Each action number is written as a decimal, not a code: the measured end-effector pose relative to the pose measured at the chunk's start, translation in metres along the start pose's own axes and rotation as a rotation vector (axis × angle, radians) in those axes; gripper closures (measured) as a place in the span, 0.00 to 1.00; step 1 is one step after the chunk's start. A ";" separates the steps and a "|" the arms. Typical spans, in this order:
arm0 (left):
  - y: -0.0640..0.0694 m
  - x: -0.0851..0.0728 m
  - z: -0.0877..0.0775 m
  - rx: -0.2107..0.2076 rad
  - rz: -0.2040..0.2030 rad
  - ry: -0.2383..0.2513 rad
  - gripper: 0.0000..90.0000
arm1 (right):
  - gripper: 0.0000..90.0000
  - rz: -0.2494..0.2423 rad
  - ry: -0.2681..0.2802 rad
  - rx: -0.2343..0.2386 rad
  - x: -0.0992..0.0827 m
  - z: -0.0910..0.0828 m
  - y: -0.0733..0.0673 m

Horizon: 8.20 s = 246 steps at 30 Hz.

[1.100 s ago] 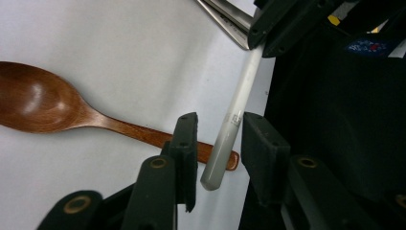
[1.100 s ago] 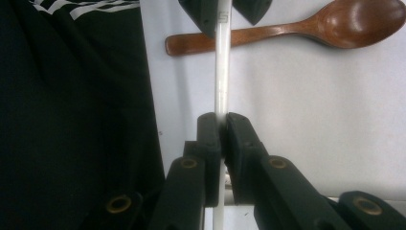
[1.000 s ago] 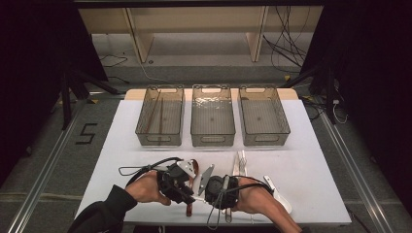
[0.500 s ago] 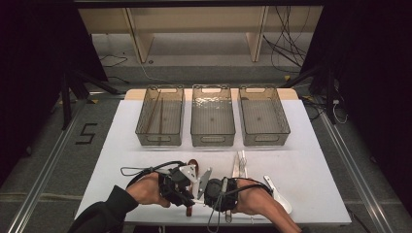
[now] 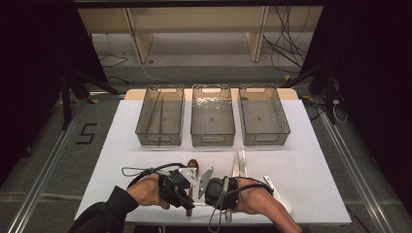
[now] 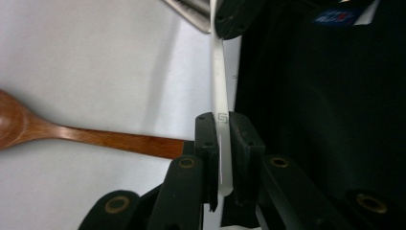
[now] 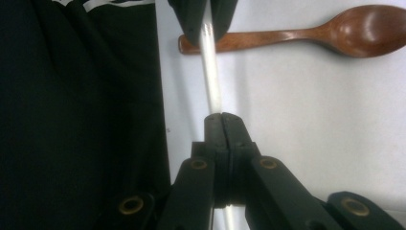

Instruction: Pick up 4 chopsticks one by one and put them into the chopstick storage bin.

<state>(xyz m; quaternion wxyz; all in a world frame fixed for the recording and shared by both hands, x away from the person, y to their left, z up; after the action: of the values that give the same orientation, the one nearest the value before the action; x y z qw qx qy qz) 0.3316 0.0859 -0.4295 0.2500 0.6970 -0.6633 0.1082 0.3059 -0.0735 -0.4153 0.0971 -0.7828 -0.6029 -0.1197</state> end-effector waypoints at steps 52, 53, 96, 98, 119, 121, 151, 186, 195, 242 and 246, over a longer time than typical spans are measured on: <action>-0.046 -0.058 -0.121 0.475 -0.380 0.332 0.92 | 0.31 0.681 0.296 -0.187 -0.090 -0.035 0.056; -0.048 -0.061 -0.123 0.493 -0.395 0.340 0.92 | 0.31 0.683 0.292 -0.185 -0.090 -0.034 0.056; -0.157 -0.093 -0.135 0.749 -0.757 0.268 0.92 | 0.29 0.682 0.269 -0.168 -0.090 -0.026 0.054; -0.160 -0.093 -0.133 0.746 -0.760 0.256 0.92 | 0.29 0.675 0.271 -0.169 -0.090 -0.026 0.054; -0.103 -0.075 -0.134 0.638 -0.759 0.411 0.29 | 0.30 0.726 0.224 -0.199 -0.093 -0.023 0.057; -0.095 -0.073 -0.131 0.633 -0.745 0.422 0.27 | 0.31 0.734 0.201 -0.207 -0.093 -0.019 0.058; -0.018 -0.078 -0.078 0.588 -0.618 0.408 0.19 | 0.56 0.779 -0.031 -0.213 -0.094 0.020 0.078; -0.013 -0.081 -0.073 0.584 -0.605 0.381 0.18 | 0.91 0.806 -0.106 -0.209 -0.105 0.017 0.085; -0.013 -0.080 -0.072 0.579 -0.602 0.372 0.18 | 0.95 0.816 -0.115 -0.230 -0.113 0.014 0.088; -0.013 -0.080 -0.071 0.565 -0.592 0.370 0.18 | 0.95 0.872 0.023 -0.254 -0.124 -0.013 0.096; -0.013 -0.079 -0.071 0.567 -0.593 0.371 0.18 | 0.95 0.880 0.034 -0.261 -0.130 -0.017 0.097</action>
<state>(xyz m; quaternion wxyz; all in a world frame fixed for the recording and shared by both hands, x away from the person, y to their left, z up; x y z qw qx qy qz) 0.3493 0.1899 -0.4102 0.1840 0.8668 -0.3230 0.3325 0.3665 -0.2230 -0.4392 0.0492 -0.9679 -0.1914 -0.1551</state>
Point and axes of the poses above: each handheld gripper's, and its own axes: z roughly forward along the jaws, x roughly out of its top, y roughly to its right, the point moved 1 cm from there along z, roughly forward along the jaws, and after that the axes turned 8 degrees about z, right-handed, at the moved point
